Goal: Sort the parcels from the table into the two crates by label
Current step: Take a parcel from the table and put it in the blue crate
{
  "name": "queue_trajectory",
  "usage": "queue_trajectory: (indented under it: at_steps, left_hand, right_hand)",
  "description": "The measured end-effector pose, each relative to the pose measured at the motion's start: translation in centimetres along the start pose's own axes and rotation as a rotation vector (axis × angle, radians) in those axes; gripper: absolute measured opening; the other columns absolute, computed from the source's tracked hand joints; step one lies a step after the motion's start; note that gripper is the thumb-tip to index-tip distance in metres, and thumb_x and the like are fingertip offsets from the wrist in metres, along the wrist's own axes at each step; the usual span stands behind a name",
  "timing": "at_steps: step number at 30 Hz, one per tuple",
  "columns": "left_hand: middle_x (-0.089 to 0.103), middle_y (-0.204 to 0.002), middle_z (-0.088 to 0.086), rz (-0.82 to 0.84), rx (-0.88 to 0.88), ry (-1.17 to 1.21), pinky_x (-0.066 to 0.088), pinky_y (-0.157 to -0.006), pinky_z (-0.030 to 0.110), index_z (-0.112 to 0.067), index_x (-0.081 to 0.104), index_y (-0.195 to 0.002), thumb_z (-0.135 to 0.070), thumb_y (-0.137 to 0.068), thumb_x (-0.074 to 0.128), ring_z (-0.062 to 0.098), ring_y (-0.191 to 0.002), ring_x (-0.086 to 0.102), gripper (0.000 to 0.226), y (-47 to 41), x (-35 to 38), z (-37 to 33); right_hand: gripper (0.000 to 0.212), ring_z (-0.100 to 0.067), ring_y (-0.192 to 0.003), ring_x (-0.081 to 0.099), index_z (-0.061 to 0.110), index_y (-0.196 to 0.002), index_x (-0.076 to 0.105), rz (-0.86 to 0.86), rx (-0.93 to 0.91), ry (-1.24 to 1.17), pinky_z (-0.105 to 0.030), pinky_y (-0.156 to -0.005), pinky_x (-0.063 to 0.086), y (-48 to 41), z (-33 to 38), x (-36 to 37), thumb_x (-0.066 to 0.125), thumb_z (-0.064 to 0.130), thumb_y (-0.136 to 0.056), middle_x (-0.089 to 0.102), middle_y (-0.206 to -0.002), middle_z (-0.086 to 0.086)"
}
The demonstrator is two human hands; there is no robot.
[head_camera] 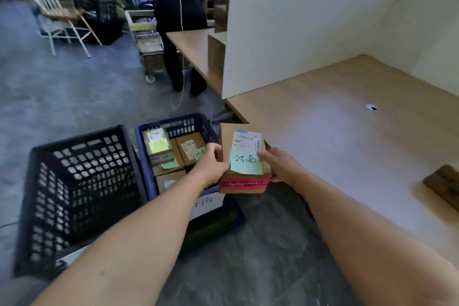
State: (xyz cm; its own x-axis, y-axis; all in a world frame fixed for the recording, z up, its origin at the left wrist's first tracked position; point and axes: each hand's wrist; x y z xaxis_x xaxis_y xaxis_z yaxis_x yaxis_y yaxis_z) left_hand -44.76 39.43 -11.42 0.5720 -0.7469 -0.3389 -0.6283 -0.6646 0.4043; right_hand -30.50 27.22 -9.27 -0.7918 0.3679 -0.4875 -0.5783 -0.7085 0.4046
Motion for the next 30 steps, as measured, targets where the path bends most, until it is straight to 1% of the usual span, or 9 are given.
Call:
queue_trajectory:
  at_steps: [3, 6, 12, 14, 17, 22, 24, 27, 30]
  left_hand:
    - [0.053, -0.138, 0.009, 0.004, -0.010, 0.000, 0.055, -0.078, 0.035, -0.034, 0.012, -0.152, -0.001, -0.090, 0.057, 0.024, -0.111, 0.058, 0.084, -0.8, -2.7, 1.7]
    - [0.044, -0.148, 0.008, -0.027, -0.009, -0.015, 0.045, -0.065, 0.018, -0.034, 0.007, -0.155, 0.004, -0.089, 0.058, 0.011, -0.106, 0.047, 0.092, -1.8, -4.2, 2.9]
    - [0.046, -0.146, 0.003, -0.184, -0.062, -0.125, 0.051, -0.088, 0.036, -0.042, 0.006, -0.153, -0.008, -0.090, 0.063, 0.023, -0.123, 0.052, 0.091, -5.1, -6.2, 4.7]
    - [0.054, -0.133, -0.001, -0.204, -0.076, -0.151, 0.049, -0.072, 0.031, -0.044, 0.006, -0.152, -0.010, -0.092, 0.062, 0.021, -0.098, 0.062, 0.089, -6.9, -6.8, 5.2]
    - [0.061, -0.122, 0.001, -0.218, -0.135, -0.175, 0.040, -0.052, 0.024, -0.047, 0.006, -0.151, -0.010, -0.092, 0.060, 0.013, -0.066, 0.057, 0.088, -9.8, -7.4, 5.7]
    - [0.053, -0.137, 0.002, -0.179, -0.258, -0.140, 0.049, -0.060, 0.026, -0.040, 0.004, -0.154, -0.003, -0.094, 0.056, 0.028, -0.101, 0.062, 0.087, -15.1, -6.2, 7.2]
    - [0.051, -0.130, 0.001, -0.158, -0.322, -0.105, 0.053, -0.067, 0.028, -0.043, 0.002, -0.152, -0.008, -0.095, 0.056, 0.020, -0.098, 0.060, 0.086, -17.3, -5.0, 8.8]
    - [0.050, -0.133, 0.003, -0.120, -0.414, -0.049, 0.052, -0.093, 0.042, -0.044, 0.003, -0.152, -0.009, -0.095, 0.054, 0.010, -0.090, 0.051, 0.084, -20.5, -3.2, 12.0]
    - [0.049, -0.138, 0.006, -0.087, -0.494, -0.035, 0.050, -0.081, 0.038, -0.043, 0.009, -0.152, -0.010, -0.094, 0.052, 0.018, -0.093, 0.060, 0.079, -22.6, -1.7, 15.0]
  right_hand:
    - [0.032, -0.008, -0.082, 0.061, 0.025, -0.122, 0.049, 0.044, -0.074, 0.242, -0.025, -0.067, 0.056, -2.0, 1.6, 2.4, 0.061, 0.017, -0.094, 0.058, -0.113, 0.003]
    - [0.052, -0.007, -0.085, 0.056, 0.027, -0.136, 0.040, 0.056, -0.178, 0.382, -0.016, -0.054, 0.045, -4.2, 3.0, 4.1, 0.061, 0.009, -0.091, 0.054, -0.123, 0.002]
    - [0.068, -0.018, -0.104, 0.061, 0.033, -0.146, 0.029, 0.102, -0.323, 0.528, -0.028, -0.071, 0.058, -10.4, 4.3, 6.8, 0.062, 0.012, -0.091, 0.054, -0.131, -0.003]
    - [0.071, -0.020, -0.102, 0.060, 0.036, -0.148, 0.024, 0.141, -0.337, 0.573, -0.032, -0.075, 0.059, -12.9, 4.5, 7.6, 0.061, 0.014, -0.092, 0.051, -0.128, -0.006]
    - [0.074, -0.022, -0.096, 0.060, 0.039, -0.149, 0.019, 0.218, -0.360, 0.633, -0.035, -0.077, 0.058, -17.0, 4.4, 8.6, 0.061, 0.017, -0.093, 0.049, -0.123, -0.009]
    - [0.078, -0.024, -0.097, 0.060, 0.040, -0.151, 0.012, 0.366, -0.319, 0.694, -0.037, -0.082, 0.057, -23.7, 2.6, 9.7, 0.060, 0.016, -0.094, 0.047, -0.122, -0.010]
    - [0.080, -0.024, -0.096, 0.060, 0.041, -0.151, 0.010, 0.428, -0.276, 0.705, -0.037, -0.081, 0.057, -26.2, 1.0, 10.4, 0.059, 0.015, -0.093, 0.046, -0.122, -0.010]
    - [0.081, -0.023, -0.086, 0.056, 0.039, -0.152, 0.007, 0.506, -0.224, 0.758, -0.034, -0.076, 0.053, -29.5, -1.6, 11.8, 0.056, 0.013, -0.093, 0.045, -0.116, -0.010]
    - [0.080, -0.023, -0.082, 0.053, 0.037, -0.153, 0.004, 0.574, -0.172, 0.833, -0.033, -0.070, 0.047, -31.8, -4.4, 13.7, 0.052, 0.011, -0.094, 0.046, -0.118, -0.013]
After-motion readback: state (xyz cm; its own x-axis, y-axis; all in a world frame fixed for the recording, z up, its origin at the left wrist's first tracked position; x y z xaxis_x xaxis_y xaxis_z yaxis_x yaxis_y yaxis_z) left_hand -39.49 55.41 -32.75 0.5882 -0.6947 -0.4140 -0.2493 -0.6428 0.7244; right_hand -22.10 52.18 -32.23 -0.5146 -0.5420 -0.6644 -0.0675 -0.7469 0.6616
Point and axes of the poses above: each hand's wrist, its own y-axis away from the middle knuckle, its own x-axis out of the palm, z = x × y
